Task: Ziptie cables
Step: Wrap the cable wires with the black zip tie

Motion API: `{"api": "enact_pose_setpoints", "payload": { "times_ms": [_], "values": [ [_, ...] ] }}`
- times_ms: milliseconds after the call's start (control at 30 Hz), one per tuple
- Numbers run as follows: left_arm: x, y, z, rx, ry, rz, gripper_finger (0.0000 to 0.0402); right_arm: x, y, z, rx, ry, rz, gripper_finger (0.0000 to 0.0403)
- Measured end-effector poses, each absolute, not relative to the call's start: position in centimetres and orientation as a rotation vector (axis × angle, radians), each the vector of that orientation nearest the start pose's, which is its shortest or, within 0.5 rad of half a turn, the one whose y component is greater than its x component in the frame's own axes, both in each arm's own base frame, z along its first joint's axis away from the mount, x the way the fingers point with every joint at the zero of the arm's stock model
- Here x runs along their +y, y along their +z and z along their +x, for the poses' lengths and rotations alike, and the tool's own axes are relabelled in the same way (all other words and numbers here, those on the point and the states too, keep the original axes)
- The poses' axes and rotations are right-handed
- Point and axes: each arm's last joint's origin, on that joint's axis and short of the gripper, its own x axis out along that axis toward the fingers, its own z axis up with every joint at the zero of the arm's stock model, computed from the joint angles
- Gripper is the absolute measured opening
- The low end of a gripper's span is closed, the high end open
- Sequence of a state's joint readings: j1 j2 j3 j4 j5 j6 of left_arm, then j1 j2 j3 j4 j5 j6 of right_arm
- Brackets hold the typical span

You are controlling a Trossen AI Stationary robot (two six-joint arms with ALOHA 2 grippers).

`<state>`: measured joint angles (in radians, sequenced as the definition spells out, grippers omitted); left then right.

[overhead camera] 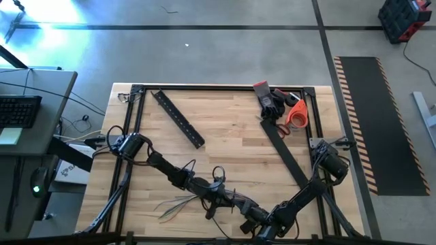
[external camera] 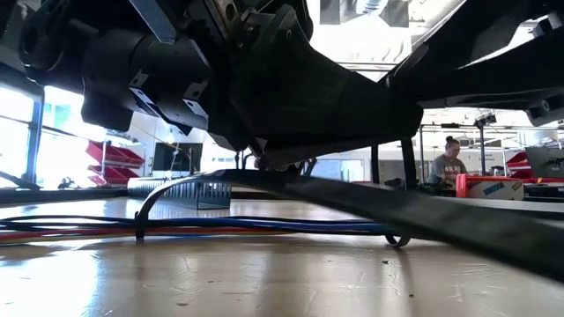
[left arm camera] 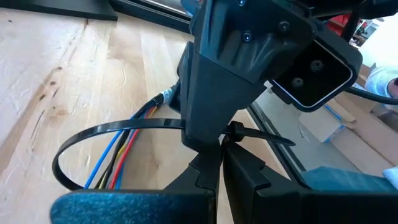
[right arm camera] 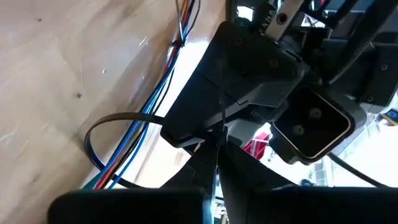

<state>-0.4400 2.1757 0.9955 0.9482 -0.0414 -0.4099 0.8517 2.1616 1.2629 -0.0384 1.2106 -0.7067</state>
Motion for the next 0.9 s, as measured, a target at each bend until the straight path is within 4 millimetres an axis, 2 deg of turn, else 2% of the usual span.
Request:
{"api": "enact_pose_setpoints", "payload": {
  "times_ms": [367,700,900],
  "values": [
    [-17.51,9.4,37.38,0.312,-0.346,-0.345,0.0,28.85,10.24,28.99,0.62,-0.194,-1.375,0.0009],
    [-17.54,9.4,37.37,0.314,-0.347,-0.345,0.0,28.66,10.17,28.86,0.622,-0.226,-1.355,0.0126],
    [-17.71,9.42,37.28,0.315,-0.352,-0.344,0.0,28.28,10.09,28.84,0.642,-0.239,-1.39,0.0135]
  ]
}}
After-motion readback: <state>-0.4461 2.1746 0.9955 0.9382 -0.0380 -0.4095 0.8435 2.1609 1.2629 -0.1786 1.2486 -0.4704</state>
